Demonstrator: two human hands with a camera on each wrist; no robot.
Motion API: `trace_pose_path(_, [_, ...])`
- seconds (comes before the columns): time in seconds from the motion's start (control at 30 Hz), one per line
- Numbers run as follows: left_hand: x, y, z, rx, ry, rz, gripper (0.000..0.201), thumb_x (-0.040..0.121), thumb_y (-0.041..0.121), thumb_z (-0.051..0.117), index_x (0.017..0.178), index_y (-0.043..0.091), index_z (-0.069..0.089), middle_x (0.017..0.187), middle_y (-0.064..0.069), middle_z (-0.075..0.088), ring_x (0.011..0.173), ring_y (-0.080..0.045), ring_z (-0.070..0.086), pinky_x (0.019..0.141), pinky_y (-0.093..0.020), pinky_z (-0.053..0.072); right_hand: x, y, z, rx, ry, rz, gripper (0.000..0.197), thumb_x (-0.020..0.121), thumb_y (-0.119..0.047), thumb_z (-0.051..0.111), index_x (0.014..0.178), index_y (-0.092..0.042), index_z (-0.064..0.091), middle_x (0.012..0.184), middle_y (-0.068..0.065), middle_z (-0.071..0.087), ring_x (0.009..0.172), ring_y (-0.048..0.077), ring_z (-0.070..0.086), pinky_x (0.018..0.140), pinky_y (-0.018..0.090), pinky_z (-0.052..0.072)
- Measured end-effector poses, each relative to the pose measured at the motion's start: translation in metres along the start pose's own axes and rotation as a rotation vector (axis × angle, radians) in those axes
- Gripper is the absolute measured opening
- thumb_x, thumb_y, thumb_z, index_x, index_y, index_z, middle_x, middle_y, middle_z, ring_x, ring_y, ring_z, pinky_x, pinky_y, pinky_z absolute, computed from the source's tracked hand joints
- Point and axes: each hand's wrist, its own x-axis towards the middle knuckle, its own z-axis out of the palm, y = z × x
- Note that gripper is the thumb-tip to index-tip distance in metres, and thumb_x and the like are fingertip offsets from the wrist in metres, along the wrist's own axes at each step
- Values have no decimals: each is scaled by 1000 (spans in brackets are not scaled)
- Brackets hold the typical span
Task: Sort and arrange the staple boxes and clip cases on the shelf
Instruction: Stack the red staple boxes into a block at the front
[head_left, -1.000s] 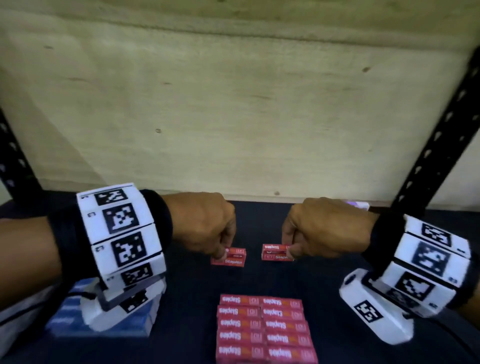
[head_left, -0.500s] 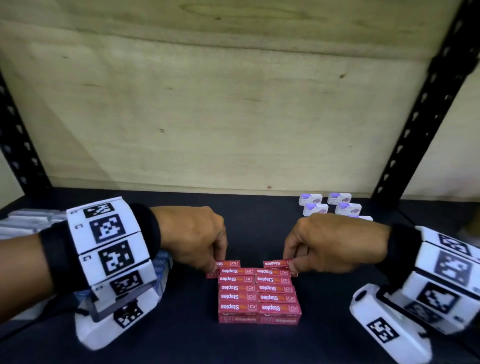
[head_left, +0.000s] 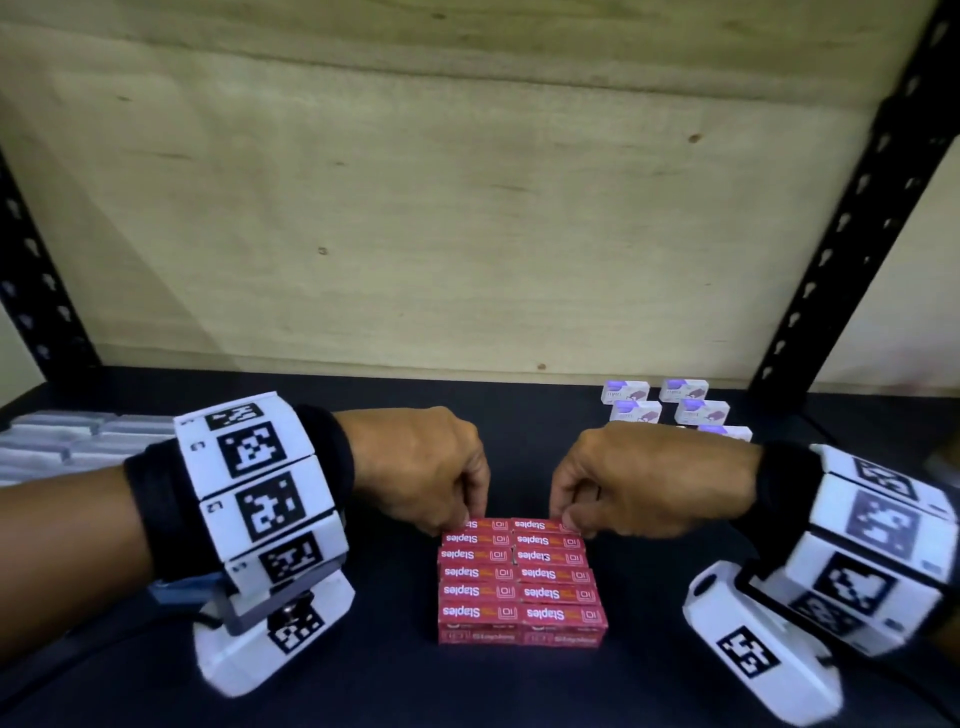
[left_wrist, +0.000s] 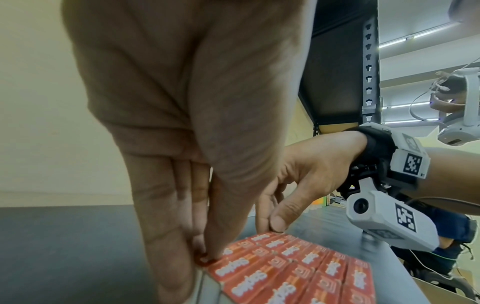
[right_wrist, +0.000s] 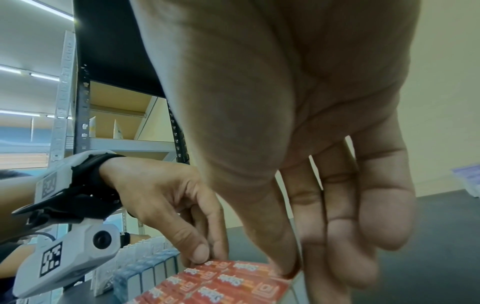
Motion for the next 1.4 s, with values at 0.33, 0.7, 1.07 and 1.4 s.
trace_pose_path(0.33, [-35,12,11,341,-38,-4,93,64,88,51,138,32,39,141,22,33,124,-4,42,101,-31,43,-34,-5,5,-75,-152,12,95,67,-76,68,145,-37,28,133,-22,40,116,3,50,101,26,44])
trace_pose_path(0.7, [-25,5,16,392,10,-18,83,64,83,59,125,29,45,135,17,39,117,-6,44,94,-33,47,-14,-4,21,-86,-66,-12,76,64,-78,68,122,-33,46,117,-16,44,99,7,56,90,34,51])
trace_pose_path(1.07, [-17,-8,6,363,-27,-86,99,57,88,59,135,31,38,135,18,42,117,-7,46,100,-32,44,9,4,16,-93,-78,-7,103,66,-75,70,148,-33,24,136,-14,39,119,13,51,101,37,47])
trace_pose_path(1.4, [55,48,-21,524,337,109,64,81,74,47,126,30,53,124,6,58,113,-21,53,96,-38,40,-41,103,-15,-127,141,254,50,84,-62,60,127,-38,56,118,-18,59,100,4,58,87,22,45])
